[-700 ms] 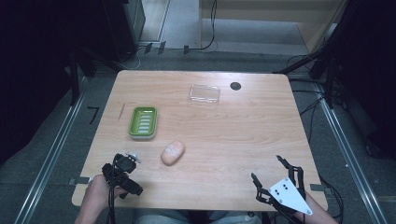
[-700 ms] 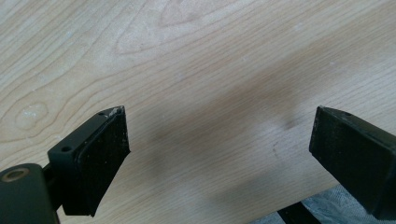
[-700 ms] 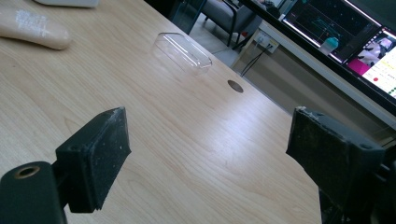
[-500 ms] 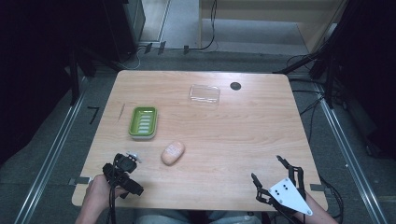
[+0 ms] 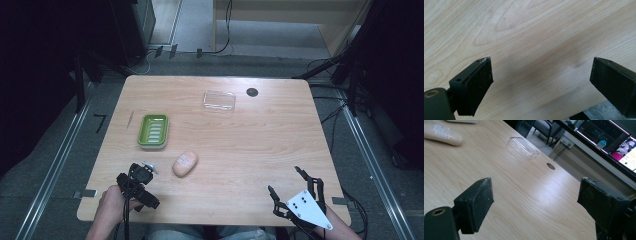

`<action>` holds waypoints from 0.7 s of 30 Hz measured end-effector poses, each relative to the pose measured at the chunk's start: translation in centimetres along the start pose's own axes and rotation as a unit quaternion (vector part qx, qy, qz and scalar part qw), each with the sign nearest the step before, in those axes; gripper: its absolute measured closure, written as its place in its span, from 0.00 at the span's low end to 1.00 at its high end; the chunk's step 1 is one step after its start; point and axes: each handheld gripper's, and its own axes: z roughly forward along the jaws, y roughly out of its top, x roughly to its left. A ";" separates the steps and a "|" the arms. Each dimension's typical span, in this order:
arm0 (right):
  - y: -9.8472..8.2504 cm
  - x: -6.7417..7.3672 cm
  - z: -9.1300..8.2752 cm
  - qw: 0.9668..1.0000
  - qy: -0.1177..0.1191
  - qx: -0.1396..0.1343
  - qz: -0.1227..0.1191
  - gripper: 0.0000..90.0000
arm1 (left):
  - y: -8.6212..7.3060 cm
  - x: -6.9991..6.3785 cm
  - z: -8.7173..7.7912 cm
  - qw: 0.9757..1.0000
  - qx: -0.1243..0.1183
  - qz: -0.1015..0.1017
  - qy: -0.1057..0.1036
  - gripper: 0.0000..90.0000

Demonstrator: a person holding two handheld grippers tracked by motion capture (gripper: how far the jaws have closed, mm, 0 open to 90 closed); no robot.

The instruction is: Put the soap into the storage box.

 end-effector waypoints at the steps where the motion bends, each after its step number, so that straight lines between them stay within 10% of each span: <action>1: 0.0 0.0 0.0 1.000 0.001 0.000 -0.001 0.15 | 0.3 -0.1 0.0 1.000 -0.004 0.003 -0.001 0.06; 21: -0.1 0.0 0.0 1.000 0.000 0.001 0.000 0.15 | 3.6 -1.2 -1.2 0.999 -0.025 0.026 -0.014 0.05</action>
